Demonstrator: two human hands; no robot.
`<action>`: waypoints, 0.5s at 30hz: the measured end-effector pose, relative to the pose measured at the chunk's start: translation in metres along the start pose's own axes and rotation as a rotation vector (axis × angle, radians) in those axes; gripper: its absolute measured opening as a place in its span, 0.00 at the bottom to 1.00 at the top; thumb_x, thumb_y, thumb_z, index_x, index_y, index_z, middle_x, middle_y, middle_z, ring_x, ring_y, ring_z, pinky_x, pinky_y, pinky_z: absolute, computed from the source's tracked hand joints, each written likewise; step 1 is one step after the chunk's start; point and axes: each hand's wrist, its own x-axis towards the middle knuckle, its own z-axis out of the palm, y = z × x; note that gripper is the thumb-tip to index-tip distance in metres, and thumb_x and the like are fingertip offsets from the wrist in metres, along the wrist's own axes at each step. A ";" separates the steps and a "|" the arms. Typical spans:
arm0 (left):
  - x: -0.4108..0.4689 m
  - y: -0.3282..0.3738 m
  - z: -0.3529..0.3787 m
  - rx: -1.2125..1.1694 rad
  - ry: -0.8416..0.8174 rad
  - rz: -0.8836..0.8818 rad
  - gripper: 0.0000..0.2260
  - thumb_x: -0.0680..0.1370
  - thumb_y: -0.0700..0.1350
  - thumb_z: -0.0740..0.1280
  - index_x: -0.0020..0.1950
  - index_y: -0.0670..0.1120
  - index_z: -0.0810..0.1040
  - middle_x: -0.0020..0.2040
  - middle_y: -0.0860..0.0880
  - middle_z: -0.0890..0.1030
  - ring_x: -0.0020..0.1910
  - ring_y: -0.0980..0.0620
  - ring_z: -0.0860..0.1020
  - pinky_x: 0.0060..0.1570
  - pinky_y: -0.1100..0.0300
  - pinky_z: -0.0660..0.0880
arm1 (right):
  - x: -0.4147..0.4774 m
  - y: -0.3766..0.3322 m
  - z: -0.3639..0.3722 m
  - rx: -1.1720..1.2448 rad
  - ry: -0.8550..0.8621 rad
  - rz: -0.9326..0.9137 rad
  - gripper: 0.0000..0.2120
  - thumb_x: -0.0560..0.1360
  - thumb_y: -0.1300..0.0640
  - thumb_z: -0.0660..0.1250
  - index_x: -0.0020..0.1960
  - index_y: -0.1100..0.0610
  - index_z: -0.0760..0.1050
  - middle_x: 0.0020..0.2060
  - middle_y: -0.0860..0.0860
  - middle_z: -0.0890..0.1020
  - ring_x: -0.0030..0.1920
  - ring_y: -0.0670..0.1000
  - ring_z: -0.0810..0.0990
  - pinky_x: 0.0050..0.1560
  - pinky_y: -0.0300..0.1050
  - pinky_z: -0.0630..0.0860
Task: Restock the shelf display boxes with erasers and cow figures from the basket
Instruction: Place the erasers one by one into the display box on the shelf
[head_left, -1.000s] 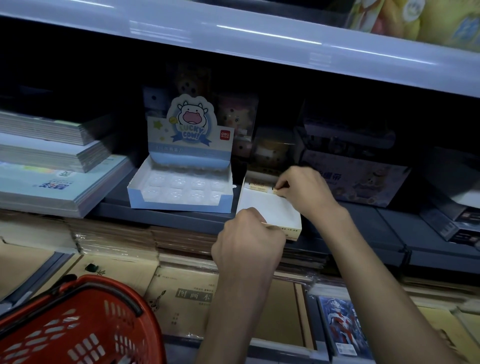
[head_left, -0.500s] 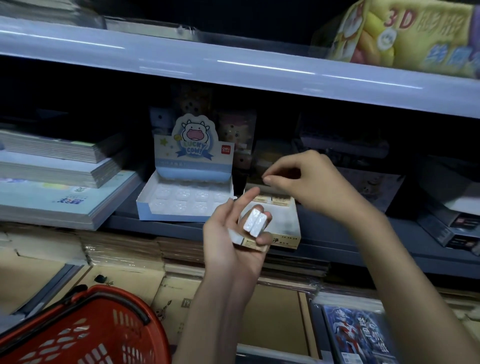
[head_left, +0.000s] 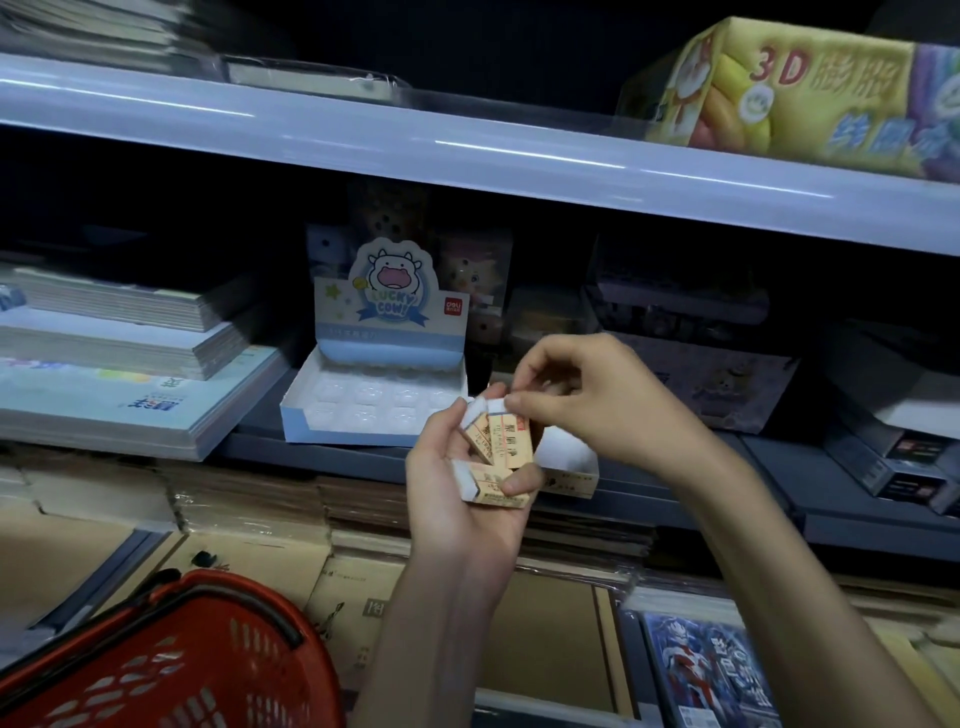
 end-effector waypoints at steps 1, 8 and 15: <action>0.001 0.000 -0.001 0.013 0.014 0.010 0.18 0.82 0.48 0.62 0.65 0.38 0.79 0.50 0.42 0.81 0.42 0.51 0.76 0.23 0.65 0.63 | 0.001 0.004 -0.002 0.059 0.000 0.023 0.05 0.74 0.59 0.77 0.43 0.54 0.82 0.35 0.46 0.84 0.34 0.42 0.82 0.35 0.36 0.76; 0.005 -0.004 -0.007 0.215 0.160 0.157 0.16 0.84 0.51 0.60 0.61 0.42 0.80 0.51 0.41 0.82 0.37 0.52 0.79 0.22 0.64 0.62 | 0.007 0.017 -0.003 0.337 0.098 0.071 0.03 0.78 0.63 0.72 0.50 0.56 0.81 0.43 0.53 0.83 0.42 0.49 0.84 0.42 0.41 0.81; 0.004 -0.011 -0.014 1.236 0.364 0.523 0.11 0.78 0.55 0.67 0.40 0.51 0.80 0.26 0.54 0.74 0.27 0.54 0.72 0.31 0.57 0.67 | 0.052 0.054 0.008 -0.055 0.074 0.139 0.04 0.79 0.61 0.71 0.49 0.52 0.81 0.44 0.50 0.85 0.46 0.50 0.85 0.48 0.48 0.84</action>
